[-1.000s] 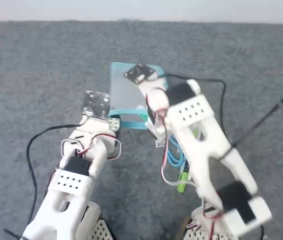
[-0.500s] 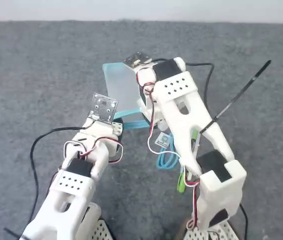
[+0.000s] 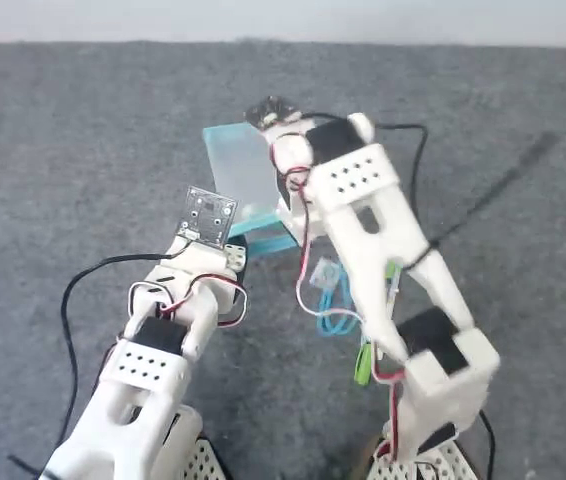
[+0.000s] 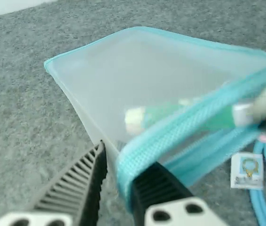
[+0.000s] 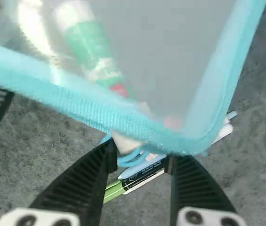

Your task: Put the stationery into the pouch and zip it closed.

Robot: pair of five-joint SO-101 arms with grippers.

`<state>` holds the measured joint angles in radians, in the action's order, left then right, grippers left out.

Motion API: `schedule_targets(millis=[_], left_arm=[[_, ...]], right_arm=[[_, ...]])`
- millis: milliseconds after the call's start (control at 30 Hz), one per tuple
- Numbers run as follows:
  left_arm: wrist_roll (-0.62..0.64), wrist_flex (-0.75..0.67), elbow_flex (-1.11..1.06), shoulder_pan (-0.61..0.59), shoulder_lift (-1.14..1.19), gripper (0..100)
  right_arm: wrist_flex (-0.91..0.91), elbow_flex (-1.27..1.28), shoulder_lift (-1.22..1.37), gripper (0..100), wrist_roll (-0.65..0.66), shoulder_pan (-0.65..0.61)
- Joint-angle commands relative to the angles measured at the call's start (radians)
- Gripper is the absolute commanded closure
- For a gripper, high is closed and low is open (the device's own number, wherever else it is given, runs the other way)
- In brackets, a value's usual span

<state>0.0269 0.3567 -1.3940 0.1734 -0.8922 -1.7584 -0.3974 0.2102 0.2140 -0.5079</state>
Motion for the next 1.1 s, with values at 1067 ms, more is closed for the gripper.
schedule_targets(millis=[1067], left_arm=[[0.071,0.002,0.058,-0.288,-0.003,99]], right_arm=[[0.478,0.993,-0.407,81.9,-0.008,0.315]])
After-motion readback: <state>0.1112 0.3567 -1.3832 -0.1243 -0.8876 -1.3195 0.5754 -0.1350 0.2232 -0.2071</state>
